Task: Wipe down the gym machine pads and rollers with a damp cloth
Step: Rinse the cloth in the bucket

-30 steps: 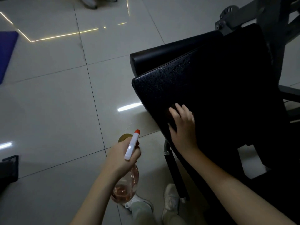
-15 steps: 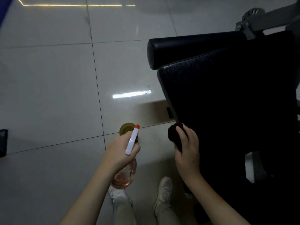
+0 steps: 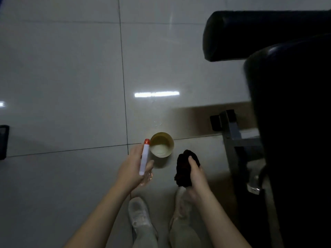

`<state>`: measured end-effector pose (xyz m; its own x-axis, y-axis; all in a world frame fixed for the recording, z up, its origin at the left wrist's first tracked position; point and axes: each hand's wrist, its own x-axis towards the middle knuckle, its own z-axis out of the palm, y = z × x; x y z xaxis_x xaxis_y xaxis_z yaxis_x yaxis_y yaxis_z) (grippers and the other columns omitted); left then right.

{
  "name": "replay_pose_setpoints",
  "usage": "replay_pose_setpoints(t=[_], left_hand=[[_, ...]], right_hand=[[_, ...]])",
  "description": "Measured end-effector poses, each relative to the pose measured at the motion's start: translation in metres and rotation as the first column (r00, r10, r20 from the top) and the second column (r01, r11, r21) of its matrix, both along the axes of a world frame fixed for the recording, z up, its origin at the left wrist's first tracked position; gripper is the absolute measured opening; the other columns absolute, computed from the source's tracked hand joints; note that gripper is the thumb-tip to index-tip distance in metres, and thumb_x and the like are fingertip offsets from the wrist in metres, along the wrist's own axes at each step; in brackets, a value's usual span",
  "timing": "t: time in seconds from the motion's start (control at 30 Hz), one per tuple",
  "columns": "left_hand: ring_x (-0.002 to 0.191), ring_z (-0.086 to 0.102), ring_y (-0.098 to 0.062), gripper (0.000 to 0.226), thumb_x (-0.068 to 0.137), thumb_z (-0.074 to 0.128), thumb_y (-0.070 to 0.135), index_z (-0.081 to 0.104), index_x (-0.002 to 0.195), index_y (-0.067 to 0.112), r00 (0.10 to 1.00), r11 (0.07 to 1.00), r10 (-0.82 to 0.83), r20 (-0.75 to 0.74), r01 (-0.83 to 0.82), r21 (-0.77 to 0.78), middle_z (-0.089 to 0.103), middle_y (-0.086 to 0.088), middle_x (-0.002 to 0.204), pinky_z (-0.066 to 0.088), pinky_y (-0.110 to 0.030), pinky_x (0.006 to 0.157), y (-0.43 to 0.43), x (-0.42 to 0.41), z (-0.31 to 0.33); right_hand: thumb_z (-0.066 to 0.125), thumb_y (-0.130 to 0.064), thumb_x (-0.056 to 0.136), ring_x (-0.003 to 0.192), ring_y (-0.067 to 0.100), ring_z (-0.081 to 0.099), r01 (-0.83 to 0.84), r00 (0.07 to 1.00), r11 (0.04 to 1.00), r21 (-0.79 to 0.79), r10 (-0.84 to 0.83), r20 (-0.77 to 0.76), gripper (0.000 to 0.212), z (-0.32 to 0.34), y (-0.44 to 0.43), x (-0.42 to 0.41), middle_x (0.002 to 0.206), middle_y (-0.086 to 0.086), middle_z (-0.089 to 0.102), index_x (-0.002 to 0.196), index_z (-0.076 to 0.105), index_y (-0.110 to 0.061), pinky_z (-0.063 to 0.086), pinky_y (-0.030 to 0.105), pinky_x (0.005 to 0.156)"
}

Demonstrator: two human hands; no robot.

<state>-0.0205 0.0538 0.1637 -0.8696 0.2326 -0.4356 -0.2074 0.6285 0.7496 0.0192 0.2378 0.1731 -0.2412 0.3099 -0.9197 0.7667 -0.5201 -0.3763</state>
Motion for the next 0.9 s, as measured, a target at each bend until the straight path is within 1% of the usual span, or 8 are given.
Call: replay_pose_setpoints(t=[0.07,0.13,0.27,0.37,0.47,0.6,0.77,0.9], left_hand=[[0.091,0.059,-0.025,0.045,0.089,0.066,0.026,0.048,0.128,0.013,0.998,0.997,0.065,0.018,-0.064,-0.03,0.058,-0.003,0.102,0.052,-0.038,0.079,-0.013,-0.005,-0.047],[0.085,0.06,-0.023,0.043,0.09,0.064,0.027,0.046,0.128,0.015,0.991,0.991,0.125,0.042,-0.122,-0.06,0.058,0.002,0.092,0.053,-0.037,0.075,-0.022,-0.012,-0.088],[0.072,0.062,-0.026,0.041,0.09,0.061,0.032,0.043,0.123,0.016,0.982,0.976,0.187,0.007,-0.185,-0.11,0.057,0.003,0.079,0.048,-0.032,0.062,-0.035,-0.019,-0.159],[0.074,0.062,-0.025,0.047,0.088,0.066,0.031,0.042,0.126,0.015,0.967,0.961,0.256,-0.009,-0.255,-0.104,0.06,0.001,0.084,0.048,-0.033,0.063,-0.043,-0.026,-0.191],[0.085,0.059,-0.02,0.062,0.083,0.073,0.032,0.041,0.132,0.011,0.971,0.96,0.234,-0.044,-0.238,-0.151,0.059,0.001,0.099,0.05,-0.034,0.074,-0.044,-0.033,-0.204],[0.1,0.062,-0.031,0.066,0.082,0.074,0.028,0.04,0.135,0.008,0.975,0.955,0.22,-0.015,-0.218,-0.2,0.064,-0.01,0.118,0.053,-0.043,0.088,-0.046,-0.033,-0.221],[0.094,0.064,-0.033,0.071,0.083,0.074,0.027,0.034,0.139,0.009,0.99,0.957,0.14,0.011,-0.133,-0.258,0.066,-0.014,0.112,0.054,-0.045,0.084,-0.048,-0.023,-0.233],[0.1,0.061,-0.034,0.062,0.088,0.065,0.022,0.034,0.14,0.011,0.975,0.955,0.209,0.077,-0.186,-0.232,0.062,-0.013,0.119,0.051,-0.047,0.089,-0.05,-0.018,-0.228]], right_hand=[[0.052,-0.03,0.096,0.087,0.031,0.061,0.029,0.998,0.997,-0.073,-0.033,-0.044,0.043,-0.042,-0.006,-0.007,0.1,0.009,0.058,0.134,0.043,-0.013,0.047,0.055,0.093],[0.051,-0.029,0.097,0.078,0.03,0.062,0.025,0.998,0.993,-0.116,-0.031,-0.056,0.038,-0.078,-0.01,-0.014,0.098,0.01,0.059,0.132,0.043,-0.015,0.052,0.05,0.087],[0.053,-0.03,0.095,0.081,0.029,0.062,-0.029,0.998,0.984,-0.175,0.018,-0.062,0.044,-0.14,-0.019,-0.029,0.111,0.016,0.06,0.134,0.045,-0.012,0.052,0.036,0.063],[0.057,-0.026,0.092,0.086,0.029,0.062,-0.088,0.994,0.976,-0.198,0.074,-0.077,0.038,-0.166,-0.021,-0.045,0.113,0.015,0.059,0.126,0.049,-0.013,0.054,0.034,0.063],[0.062,-0.024,0.088,0.093,0.025,0.062,-0.194,0.979,0.96,-0.201,0.176,-0.101,0.043,-0.18,-0.019,-0.058,0.116,0.013,0.061,0.127,0.05,-0.011,0.054,0.031,0.065],[0.069,-0.019,0.082,0.096,0.025,0.061,-0.32,0.946,0.93,-0.181,0.303,-0.114,0.05,-0.198,-0.018,-0.066,0.116,0.013,0.061,0.128,0.05,-0.012,0.053,0.031,0.069],[0.071,-0.011,0.079,0.1,0.028,0.058,-0.492,0.869,0.859,-0.143,0.474,-0.143,0.046,-0.203,-0.009,-0.068,0.115,0.013,0.057,0.12,0.051,-0.017,0.05,0.03,0.067],[0.071,-0.001,0.075,0.103,0.028,0.056,-0.579,0.813,0.81,-0.097,0.564,-0.146,0.06,-0.201,-0.002,-0.068,0.118,0.012,0.055,0.129,0.047,-0.013,0.049,0.03,0.068]])
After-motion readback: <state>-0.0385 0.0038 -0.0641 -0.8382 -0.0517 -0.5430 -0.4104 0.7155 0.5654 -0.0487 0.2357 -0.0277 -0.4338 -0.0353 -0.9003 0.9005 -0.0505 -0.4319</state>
